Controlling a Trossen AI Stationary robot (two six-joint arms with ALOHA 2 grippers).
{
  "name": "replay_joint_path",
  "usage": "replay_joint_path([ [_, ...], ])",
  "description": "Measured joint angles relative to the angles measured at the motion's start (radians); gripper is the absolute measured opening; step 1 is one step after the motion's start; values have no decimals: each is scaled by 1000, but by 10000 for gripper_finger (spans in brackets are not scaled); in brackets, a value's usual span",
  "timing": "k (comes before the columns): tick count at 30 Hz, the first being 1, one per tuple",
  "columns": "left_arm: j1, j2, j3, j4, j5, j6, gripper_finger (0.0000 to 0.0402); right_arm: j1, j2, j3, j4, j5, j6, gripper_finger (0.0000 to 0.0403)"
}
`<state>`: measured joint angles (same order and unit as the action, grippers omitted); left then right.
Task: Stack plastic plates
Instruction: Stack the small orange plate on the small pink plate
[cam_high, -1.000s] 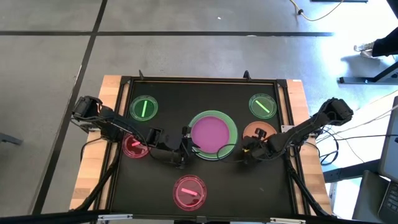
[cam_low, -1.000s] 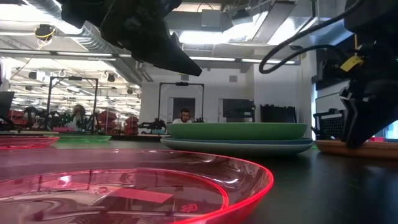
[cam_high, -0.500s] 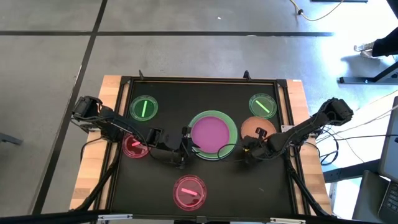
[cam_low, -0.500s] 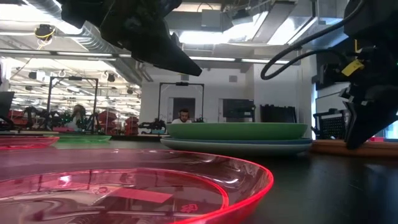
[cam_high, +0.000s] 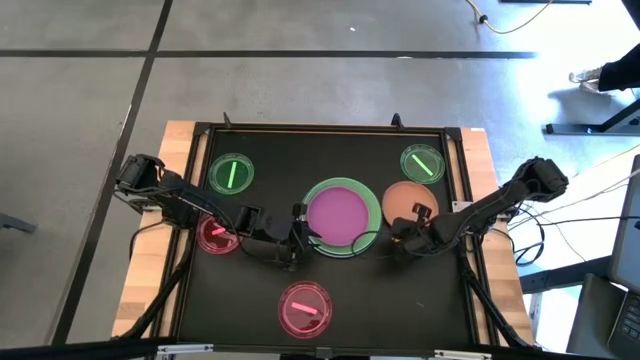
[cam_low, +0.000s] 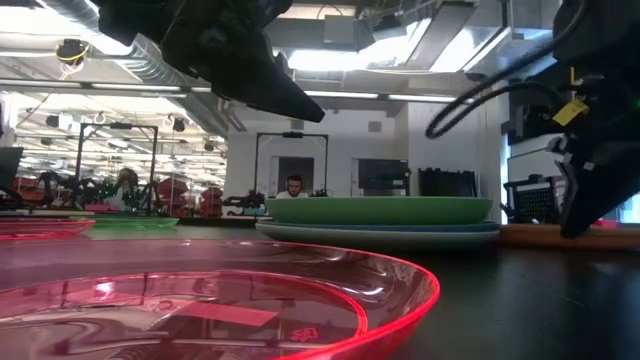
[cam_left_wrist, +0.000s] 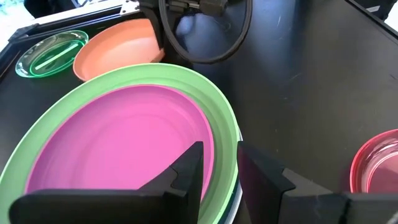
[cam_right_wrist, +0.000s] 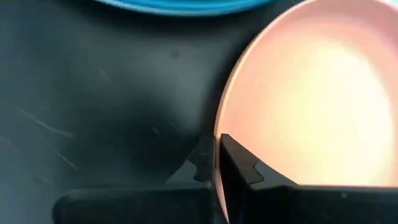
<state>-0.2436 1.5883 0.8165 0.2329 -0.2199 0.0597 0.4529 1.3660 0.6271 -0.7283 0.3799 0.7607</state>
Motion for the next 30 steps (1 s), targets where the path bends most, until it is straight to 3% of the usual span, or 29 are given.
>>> replay_joint_path([
  [9,1,0,0,0,0,0,92,118,-17,161,-141,280,16,2],
  [16,1,0,0,0,0,0,92,178,-16,206,-64,436,-109,1],
  [24,1,0,0,0,0,0,92,140,37,206,265,422,-491,1],
  [30,-41,-74,0,-45,-70,2,92,66,79,205,481,228,-724,1],
])
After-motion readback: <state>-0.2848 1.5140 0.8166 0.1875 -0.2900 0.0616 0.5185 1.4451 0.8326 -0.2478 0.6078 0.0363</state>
